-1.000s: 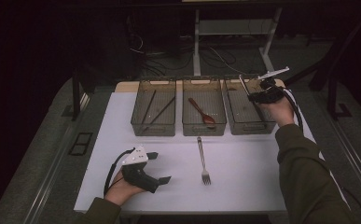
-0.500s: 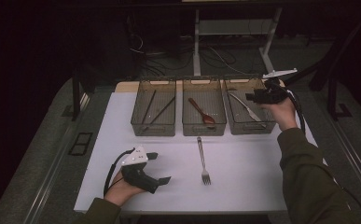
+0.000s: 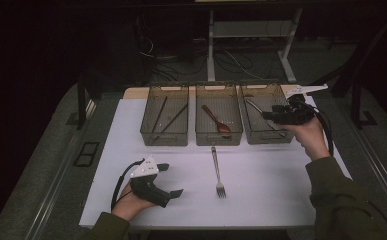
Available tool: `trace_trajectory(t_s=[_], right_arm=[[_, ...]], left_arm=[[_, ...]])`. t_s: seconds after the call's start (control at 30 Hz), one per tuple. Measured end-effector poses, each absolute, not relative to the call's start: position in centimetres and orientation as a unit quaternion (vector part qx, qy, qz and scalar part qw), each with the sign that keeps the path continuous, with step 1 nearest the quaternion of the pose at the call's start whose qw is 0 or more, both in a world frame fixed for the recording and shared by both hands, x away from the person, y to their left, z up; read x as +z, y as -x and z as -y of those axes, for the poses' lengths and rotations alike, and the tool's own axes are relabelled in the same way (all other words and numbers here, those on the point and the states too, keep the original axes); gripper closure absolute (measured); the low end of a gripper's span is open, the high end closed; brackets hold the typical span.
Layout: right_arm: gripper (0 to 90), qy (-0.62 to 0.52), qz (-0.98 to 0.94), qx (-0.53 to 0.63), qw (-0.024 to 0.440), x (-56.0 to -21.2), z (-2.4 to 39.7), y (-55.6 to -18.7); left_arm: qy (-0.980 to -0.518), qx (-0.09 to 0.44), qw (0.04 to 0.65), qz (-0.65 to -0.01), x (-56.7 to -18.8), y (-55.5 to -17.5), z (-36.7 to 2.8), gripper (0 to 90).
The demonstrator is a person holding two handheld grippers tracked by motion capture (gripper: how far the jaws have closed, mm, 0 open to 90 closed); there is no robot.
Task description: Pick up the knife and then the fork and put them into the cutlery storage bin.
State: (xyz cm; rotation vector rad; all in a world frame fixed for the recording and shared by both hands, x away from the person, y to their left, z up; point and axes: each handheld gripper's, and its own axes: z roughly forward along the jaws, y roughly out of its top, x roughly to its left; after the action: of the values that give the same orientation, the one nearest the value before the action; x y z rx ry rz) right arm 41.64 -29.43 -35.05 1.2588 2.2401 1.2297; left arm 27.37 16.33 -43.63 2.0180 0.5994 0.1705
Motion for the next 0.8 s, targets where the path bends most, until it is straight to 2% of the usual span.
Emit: trace_trajectory(t_s=[0.17, 0.33, 0.8], right_arm=[[45.9, -0.433, -0.784, 0.425, 0.131, -35.5, 28.7, -40.0], [52.1, -0.418, -0.797, 0.418, 0.127, -36.0, 27.5, -38.4], [75.8, -0.352, -0.847, 0.389, 0.08, -38.8, 22.8, -34.7]], left_arm=[[-0.831, 0.071, 0.493, -0.248, -43.6, -27.4, -16.3, 0.0], [-0.832, 0.071, 0.492, -0.248, -43.6, -27.4, -16.3, 0.0], [-0.833, 0.072, 0.49, -0.246, -43.6, -27.3, -16.3, 0.0]])
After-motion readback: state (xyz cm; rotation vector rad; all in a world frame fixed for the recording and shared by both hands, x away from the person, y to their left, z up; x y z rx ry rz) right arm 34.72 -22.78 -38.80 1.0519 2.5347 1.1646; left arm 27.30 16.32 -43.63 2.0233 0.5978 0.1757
